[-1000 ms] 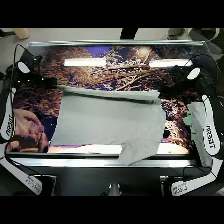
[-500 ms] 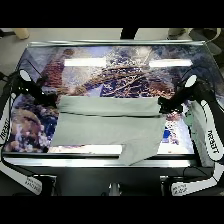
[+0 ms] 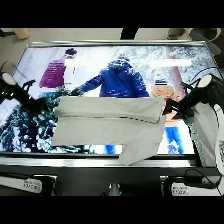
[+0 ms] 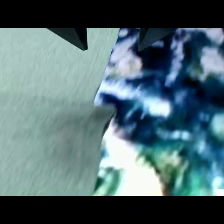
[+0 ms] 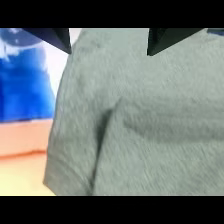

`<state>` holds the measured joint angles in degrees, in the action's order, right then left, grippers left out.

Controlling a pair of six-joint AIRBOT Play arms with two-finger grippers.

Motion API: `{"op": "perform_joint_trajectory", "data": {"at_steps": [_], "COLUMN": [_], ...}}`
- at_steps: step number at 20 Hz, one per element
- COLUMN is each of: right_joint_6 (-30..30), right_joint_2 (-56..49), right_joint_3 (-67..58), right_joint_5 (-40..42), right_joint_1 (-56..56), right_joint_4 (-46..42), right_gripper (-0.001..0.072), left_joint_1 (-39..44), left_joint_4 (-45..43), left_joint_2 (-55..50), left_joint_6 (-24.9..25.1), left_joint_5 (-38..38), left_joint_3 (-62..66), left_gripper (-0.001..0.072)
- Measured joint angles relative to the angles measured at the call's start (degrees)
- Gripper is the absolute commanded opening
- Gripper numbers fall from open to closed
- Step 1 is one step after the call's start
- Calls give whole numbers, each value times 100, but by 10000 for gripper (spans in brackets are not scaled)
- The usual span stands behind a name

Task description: Fold the shirts.

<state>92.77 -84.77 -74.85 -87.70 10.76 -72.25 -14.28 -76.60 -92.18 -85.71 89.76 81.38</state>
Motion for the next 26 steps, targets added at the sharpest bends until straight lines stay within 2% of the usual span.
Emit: {"op": "perform_joint_trajectory", "data": {"at_steps": [4, 6, 10, 15, 16, 18, 20, 26], "right_joint_6": [-33, -79, -140, -313, -361, -448, -531, -787], "right_joint_2": [898, 1143, 1329, 1397, 1427, 1545, 1759, 2221], "right_joint_3": [1303, 1742, 2100, 2247, 2310, 2555, 2966, 4457], "right_joint_5": [269, 361, 470, 450, 396, 365, 409, 1276], "right_joint_1": [114, 136, 151, 155, 155, 155, 155, 155], "right_joint_4": [-68, -2, 48, 55, 61, 68, 125, 828], "right_gripper": [487, 487, 488, 510, 511, 536, 537, 527], "left_joint_1": [-339, -415, -472, -496, -496, -496, -492, -492], "left_joint_4": [15, 57, 319, 662, 800, 927, 1003, 1095], "left_joint_2": [1220, 1639, 1971, 1993, 1961, 1904, 1864, 1851], "left_joint_6": [181, 323, 472, 501, 503, 505, 522, 586], "left_joint_5": [-798, -1211, -1626, -1757, -1755, -1849, -2024, -2116], "left_joint_3": [-2437, -3259, -3958, -4210, -4249, -4323, -4371, -4402], "left_gripper": [552, 549, 541, 530, 466, 185, 27, 26]}}
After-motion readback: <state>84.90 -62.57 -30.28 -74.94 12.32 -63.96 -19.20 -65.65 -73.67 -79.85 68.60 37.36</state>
